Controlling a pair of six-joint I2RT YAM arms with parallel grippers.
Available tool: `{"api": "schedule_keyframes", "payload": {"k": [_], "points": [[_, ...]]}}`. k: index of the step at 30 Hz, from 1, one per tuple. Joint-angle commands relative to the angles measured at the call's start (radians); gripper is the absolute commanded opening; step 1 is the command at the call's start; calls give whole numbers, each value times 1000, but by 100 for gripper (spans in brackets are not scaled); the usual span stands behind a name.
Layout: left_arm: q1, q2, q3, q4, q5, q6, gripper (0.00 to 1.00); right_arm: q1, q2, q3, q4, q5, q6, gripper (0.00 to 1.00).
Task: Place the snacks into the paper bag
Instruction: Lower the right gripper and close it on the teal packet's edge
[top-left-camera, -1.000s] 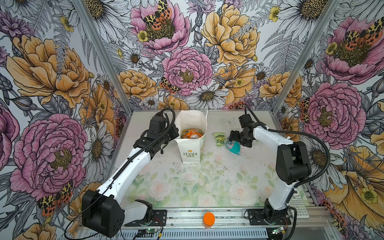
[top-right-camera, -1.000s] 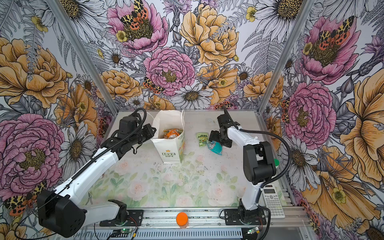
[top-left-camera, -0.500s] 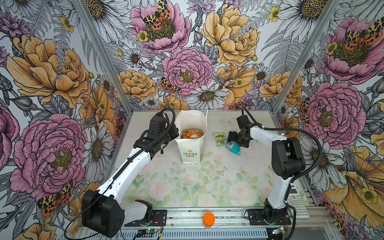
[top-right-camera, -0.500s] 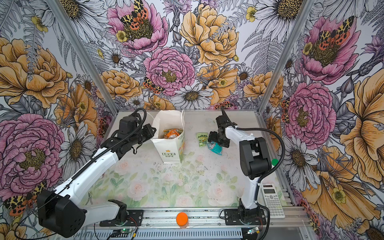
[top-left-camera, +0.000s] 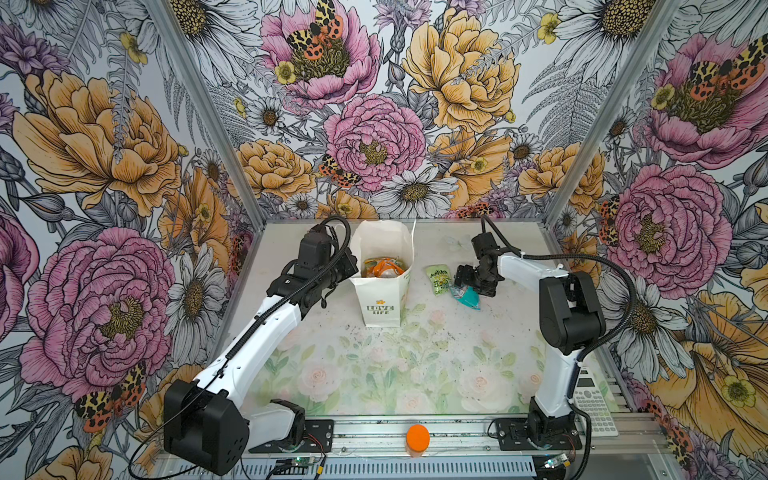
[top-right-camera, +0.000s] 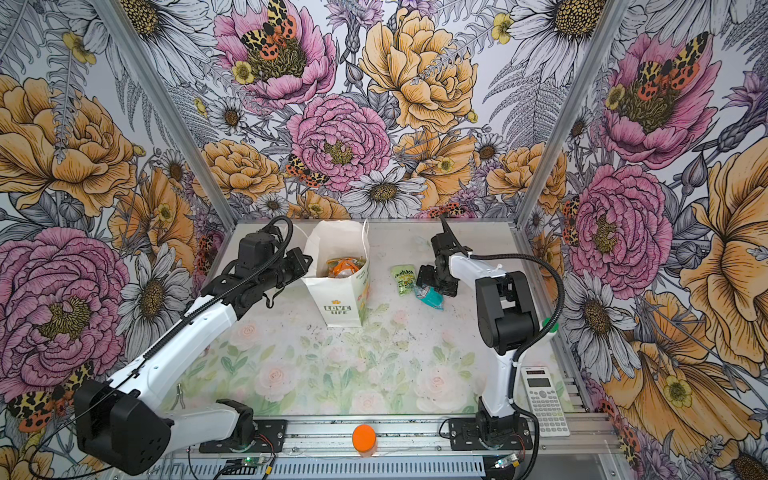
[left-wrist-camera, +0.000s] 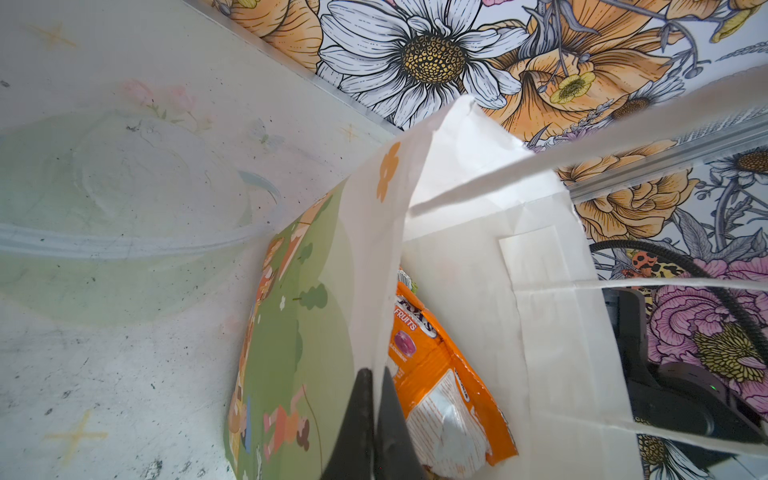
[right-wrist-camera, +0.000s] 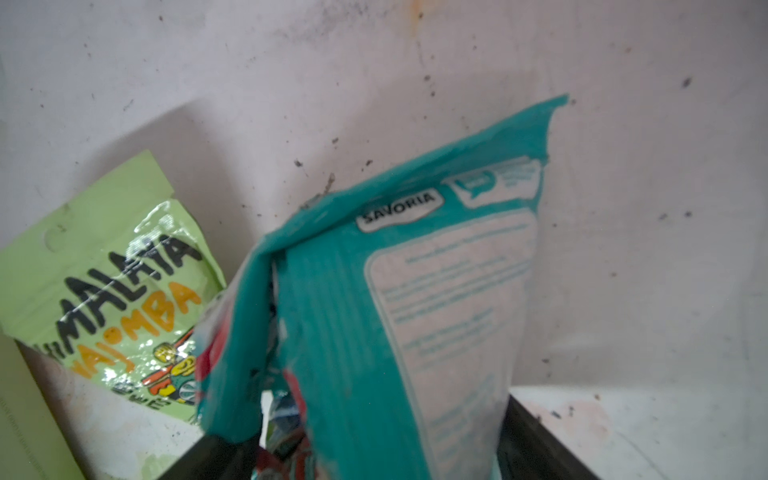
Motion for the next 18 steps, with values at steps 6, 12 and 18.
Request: {"api": "schedule_keyframes", "payload": {"k": [6,12,18], "points": [[5,-25,-5,18,0,0,0,-3,12,-5,27,-24,-10,70],[4,-26,-8,19,-1,0,0,-4,-22,-11,25,-40,-19,45],[3,-28,-6,18,0,0,0,-4,-68,-25,24,-41,-27,30]]}}
